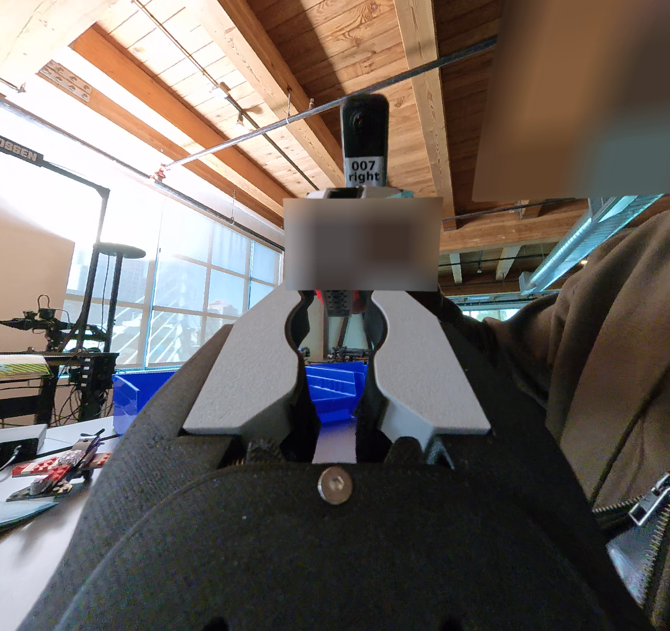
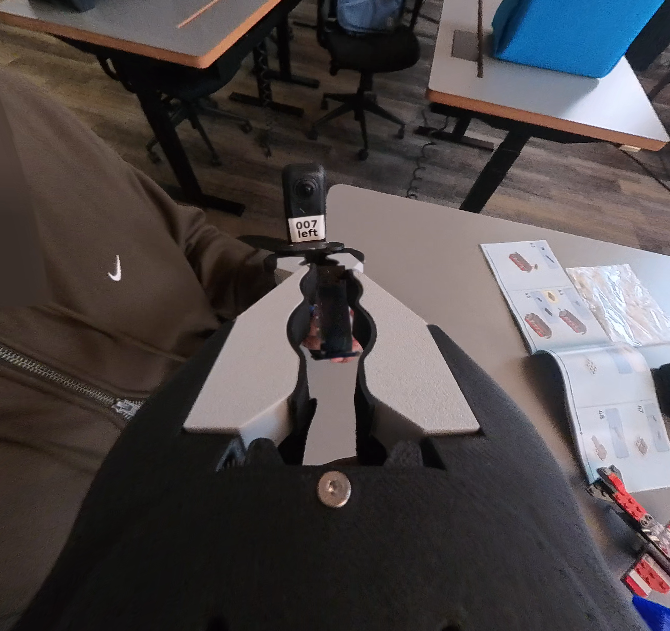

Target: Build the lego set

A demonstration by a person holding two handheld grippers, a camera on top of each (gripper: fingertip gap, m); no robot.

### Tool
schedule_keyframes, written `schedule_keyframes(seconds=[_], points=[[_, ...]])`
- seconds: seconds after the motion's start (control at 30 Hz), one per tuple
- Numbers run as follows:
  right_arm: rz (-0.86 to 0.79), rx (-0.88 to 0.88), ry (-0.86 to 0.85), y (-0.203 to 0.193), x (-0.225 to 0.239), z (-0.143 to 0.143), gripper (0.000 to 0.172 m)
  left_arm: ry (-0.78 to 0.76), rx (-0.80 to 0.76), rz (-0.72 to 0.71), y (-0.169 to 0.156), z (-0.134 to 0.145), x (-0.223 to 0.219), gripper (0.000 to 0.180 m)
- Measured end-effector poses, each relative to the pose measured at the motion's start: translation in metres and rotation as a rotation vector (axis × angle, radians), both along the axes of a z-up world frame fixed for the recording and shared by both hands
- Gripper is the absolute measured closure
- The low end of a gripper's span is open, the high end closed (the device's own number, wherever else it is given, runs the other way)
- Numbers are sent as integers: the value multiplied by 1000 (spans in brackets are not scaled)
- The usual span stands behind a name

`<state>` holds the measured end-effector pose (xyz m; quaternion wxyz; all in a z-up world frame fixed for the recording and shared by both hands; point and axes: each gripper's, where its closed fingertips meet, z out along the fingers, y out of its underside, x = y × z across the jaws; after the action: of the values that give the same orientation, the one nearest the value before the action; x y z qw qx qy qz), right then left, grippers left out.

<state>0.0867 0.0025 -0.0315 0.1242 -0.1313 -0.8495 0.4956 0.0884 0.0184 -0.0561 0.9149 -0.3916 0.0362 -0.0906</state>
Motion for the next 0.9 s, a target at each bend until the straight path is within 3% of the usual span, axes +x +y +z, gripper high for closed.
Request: schedule_keyframes(seconds=[0.9], points=[[-3,18,-46,0,4,-15,154,60,-28,27,5,-2,9,156]])
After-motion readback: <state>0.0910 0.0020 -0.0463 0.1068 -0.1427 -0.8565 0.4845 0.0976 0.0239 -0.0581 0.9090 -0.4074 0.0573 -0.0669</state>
